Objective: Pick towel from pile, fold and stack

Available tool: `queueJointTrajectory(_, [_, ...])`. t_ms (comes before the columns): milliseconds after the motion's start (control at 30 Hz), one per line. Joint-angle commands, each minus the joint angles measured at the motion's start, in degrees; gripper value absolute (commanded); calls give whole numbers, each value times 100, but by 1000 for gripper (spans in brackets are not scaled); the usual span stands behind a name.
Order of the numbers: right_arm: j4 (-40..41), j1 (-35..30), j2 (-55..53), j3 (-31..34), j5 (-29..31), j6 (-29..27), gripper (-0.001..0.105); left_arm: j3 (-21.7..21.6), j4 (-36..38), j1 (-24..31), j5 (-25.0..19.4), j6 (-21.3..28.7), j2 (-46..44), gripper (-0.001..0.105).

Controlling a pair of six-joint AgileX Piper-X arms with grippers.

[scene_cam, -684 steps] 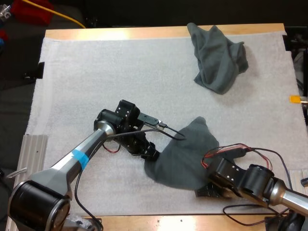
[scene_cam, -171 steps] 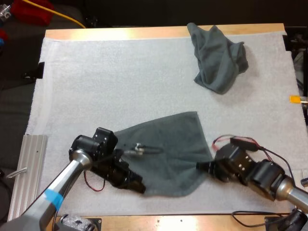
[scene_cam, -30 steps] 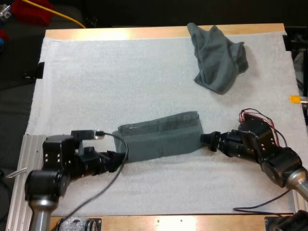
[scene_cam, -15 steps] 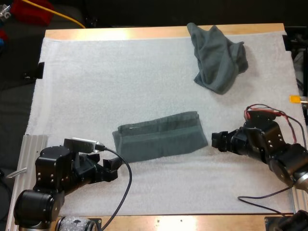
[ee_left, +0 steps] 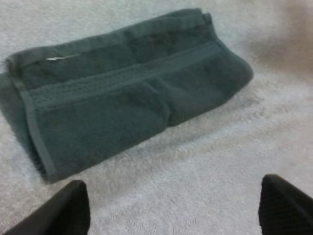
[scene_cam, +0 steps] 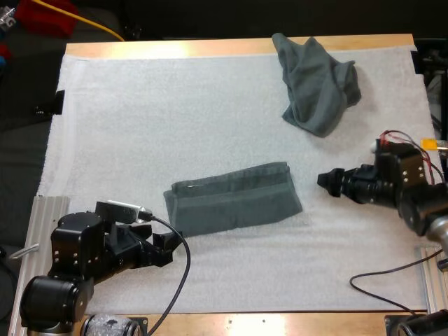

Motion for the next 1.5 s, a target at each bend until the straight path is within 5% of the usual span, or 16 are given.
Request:
queueJointTrajectory(0, [-65,-123,108,-76,-267,-73,62,-31,-22,-18,58,3,-22,69])
queueJointTrajectory(233, [-433,-362,937,-204,-1101,-166,62,-31,-22,-18,191,3,-22,69])
queueJointTrajectory(600, [-1051,-320,2069,-219,-1372,-154,62,-31,-22,-18,191,3,-22,69])
queueJointTrajectory(800, [-1217,-14,2448,-240,-1369,-153,62,-31,-22,-18,623,3,-22,69])
queueJointTrajectory(1467, [-1710,847,3152,-278,-1503,670,62,-31,-22,-18,1027,-43,-22,69])
